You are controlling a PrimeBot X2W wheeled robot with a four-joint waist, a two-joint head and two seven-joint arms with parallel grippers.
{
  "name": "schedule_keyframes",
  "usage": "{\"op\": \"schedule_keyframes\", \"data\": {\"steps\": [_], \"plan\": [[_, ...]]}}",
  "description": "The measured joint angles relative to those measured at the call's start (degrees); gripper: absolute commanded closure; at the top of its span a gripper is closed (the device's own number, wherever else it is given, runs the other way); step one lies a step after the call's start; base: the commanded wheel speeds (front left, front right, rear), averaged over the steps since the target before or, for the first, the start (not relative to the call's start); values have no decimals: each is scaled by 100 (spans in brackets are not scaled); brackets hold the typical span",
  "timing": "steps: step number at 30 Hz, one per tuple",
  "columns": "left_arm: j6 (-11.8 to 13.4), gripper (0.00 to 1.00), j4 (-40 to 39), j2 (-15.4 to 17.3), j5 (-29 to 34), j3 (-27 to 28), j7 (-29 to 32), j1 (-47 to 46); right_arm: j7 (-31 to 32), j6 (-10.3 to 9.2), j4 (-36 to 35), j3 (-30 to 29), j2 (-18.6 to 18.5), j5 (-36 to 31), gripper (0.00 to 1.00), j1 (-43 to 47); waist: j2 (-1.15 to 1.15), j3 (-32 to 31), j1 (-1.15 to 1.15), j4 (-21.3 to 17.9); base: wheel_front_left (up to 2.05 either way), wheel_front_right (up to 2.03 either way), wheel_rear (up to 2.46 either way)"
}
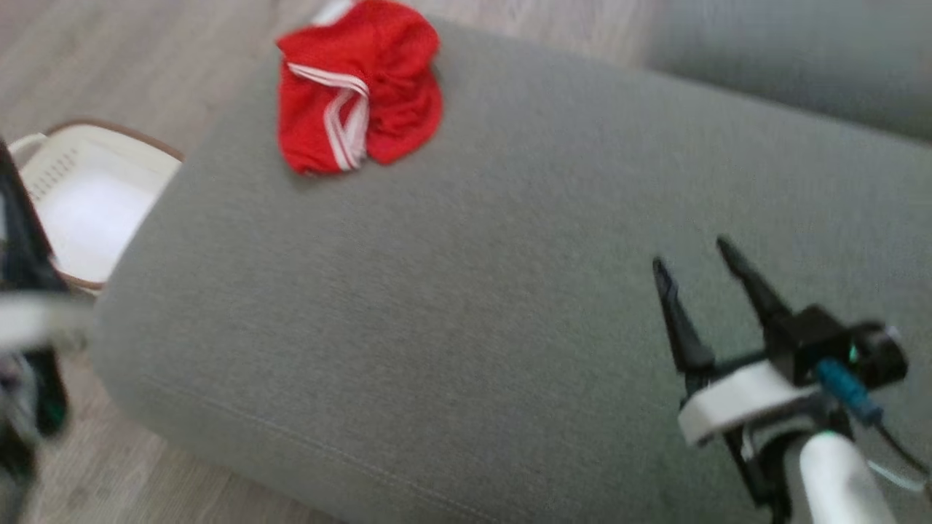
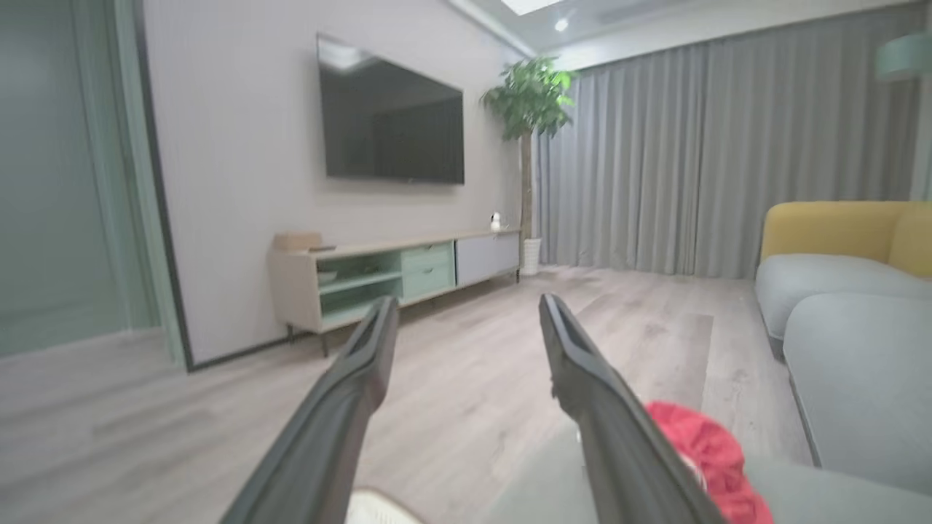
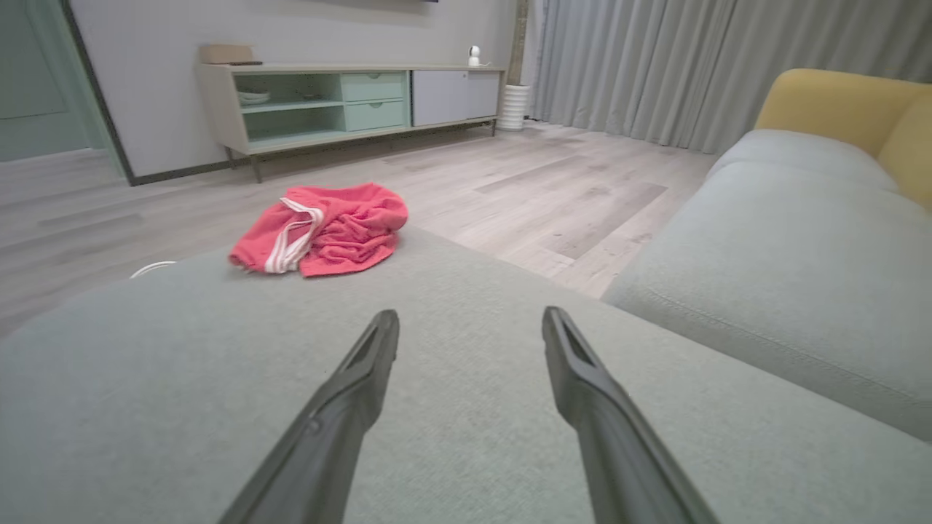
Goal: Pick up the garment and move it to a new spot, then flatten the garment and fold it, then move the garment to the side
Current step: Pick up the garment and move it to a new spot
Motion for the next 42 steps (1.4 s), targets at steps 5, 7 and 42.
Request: {"op": "schedule_keyframes", "data": {"steps": [5, 7, 42], "plan": [[-567, 0, 815, 212, -57, 4, 503, -2001, 318, 0, -430, 1, -13, -285, 0, -605, 0, 698, 1, -277, 0, 0, 0], [-661, 0, 1352, 197, -158, -40, 705, -2669, 436, 0, -538, 126, -19, -367, 0, -805, 0, 1001, 2, -379, 0, 0, 0], [-2016, 29, 5869, -1296, -1022, -493, 1280, -5281, 644, 0, -1007, 311, -62, -516, 0, -1421, 0, 3261, 0, -1461, 0, 0, 0]]}}
